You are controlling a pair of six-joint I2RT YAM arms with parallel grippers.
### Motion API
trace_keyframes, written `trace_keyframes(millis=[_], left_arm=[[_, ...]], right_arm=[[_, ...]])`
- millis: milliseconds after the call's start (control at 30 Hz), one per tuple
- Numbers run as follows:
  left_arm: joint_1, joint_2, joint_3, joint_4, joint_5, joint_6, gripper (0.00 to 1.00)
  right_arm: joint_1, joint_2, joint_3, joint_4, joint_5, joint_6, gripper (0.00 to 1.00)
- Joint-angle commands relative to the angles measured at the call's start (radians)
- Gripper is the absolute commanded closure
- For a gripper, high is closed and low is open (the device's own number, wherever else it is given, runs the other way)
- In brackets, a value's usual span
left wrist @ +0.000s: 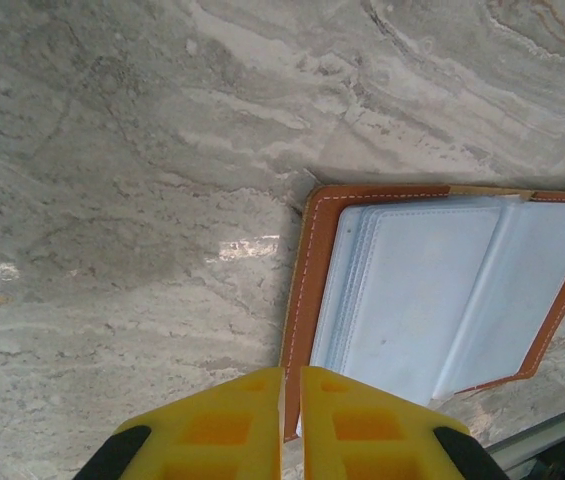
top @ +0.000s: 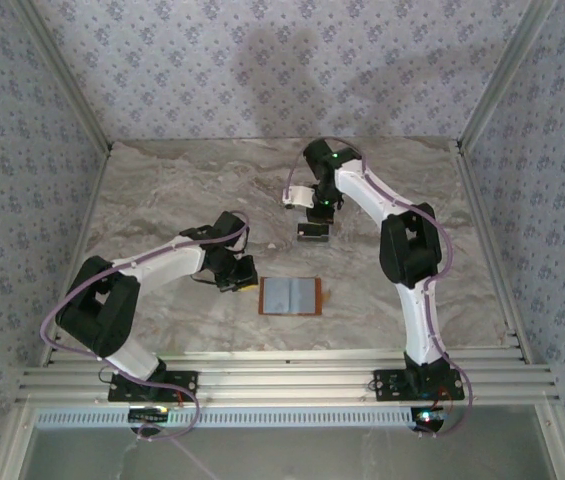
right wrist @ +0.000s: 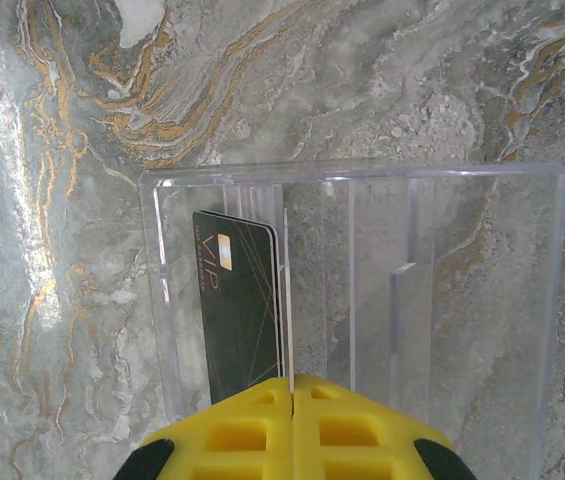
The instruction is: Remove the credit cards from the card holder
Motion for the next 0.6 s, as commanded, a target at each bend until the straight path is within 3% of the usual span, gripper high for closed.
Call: trace_keyframes(millis=[0,67,167,233,567], left_arm=[[0.005,-0.018,-0.004,-0.035,-0.011,-0.007,0.87],[0.005,-0.017,-0.005,-0.036,-0.011,-0.006,0.87],[0.005,-0.019,-0.004,-0.036,-0.010,-0.009,0.87],[0.005,-0.020,-0.004,-0.035,-0.011,-0.011,0.87],[0.007,-0.020,-0.001,-0.038,-0.012,-0.011,0.88]], right_arm=[[0.006,0.027,0.019,-0.071,0.004,-0.181,1.00],[0.005,0.033,0.021,-0.064,0.002,-0.181,1.00],[0.002,0.034,0.022,-0.038,0.008,-0.178,0.80],[0.000,0.030,0.028,-0.022,0.011,-0.173,0.74],[-0.003,-0.012,0.022,0.092,0.077,-0.143,0.69]])
